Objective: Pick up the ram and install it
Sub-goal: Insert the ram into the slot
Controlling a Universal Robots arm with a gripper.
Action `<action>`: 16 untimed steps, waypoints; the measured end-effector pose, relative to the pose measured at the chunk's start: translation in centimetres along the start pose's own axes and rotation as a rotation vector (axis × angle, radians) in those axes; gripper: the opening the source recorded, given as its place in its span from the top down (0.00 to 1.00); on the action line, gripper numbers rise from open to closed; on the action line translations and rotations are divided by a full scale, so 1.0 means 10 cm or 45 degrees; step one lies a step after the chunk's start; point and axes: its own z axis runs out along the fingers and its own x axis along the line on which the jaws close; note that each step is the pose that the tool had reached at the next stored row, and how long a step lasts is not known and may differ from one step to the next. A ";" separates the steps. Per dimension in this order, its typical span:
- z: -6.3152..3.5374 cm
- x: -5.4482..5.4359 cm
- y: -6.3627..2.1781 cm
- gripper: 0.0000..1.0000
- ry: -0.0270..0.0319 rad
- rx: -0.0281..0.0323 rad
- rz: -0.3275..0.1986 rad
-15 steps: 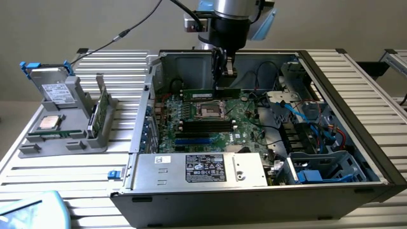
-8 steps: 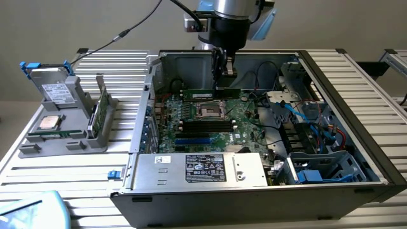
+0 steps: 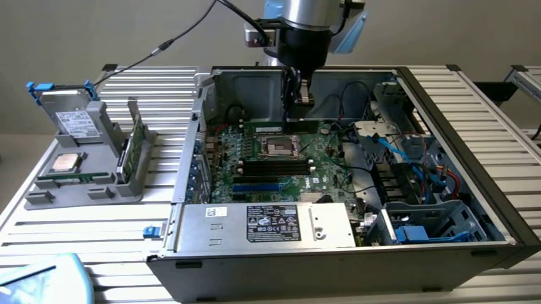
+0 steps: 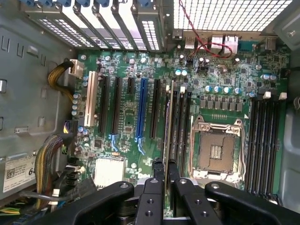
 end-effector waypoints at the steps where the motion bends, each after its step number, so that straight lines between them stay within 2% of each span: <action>1: 0.017 0.00 -0.002 0.86 -0.0003 0.0002 0.000; 8: 0.144 -0.02 -0.012 0.86 -0.0004 -0.0007 0.004; 16: 0.288 -0.04 -0.027 0.86 -0.0047 -0.0055 0.044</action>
